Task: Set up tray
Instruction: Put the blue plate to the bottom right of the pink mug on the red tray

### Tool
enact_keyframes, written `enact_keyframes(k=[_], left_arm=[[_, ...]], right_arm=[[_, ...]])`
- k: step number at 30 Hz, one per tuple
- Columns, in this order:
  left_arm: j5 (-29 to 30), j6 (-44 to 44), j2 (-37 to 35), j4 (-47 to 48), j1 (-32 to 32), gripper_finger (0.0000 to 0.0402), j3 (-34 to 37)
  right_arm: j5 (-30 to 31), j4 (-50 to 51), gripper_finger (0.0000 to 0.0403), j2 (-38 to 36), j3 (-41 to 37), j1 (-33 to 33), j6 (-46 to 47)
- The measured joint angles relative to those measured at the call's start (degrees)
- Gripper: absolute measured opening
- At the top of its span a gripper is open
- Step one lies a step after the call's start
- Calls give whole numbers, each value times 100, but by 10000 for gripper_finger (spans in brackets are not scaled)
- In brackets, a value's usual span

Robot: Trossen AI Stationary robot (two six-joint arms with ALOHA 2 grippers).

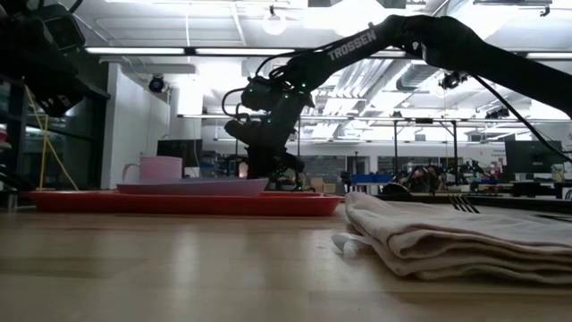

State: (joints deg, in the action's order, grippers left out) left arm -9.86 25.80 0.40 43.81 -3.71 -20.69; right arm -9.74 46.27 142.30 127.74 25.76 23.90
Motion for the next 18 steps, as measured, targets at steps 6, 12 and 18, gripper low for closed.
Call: enact_keyframes(k=[6,12,18], left_arm=[[1,-1,1,0,1,161,0],[1,-1,1,0,-1,161,0],[1,-1,-1,0,-1,161,0]], right_arm=[[-26,10,74,-2,0,-17,-4],[-115,14,104,-2,0,-32,-60],[-127,66,101,-2,0,-27,-87]])
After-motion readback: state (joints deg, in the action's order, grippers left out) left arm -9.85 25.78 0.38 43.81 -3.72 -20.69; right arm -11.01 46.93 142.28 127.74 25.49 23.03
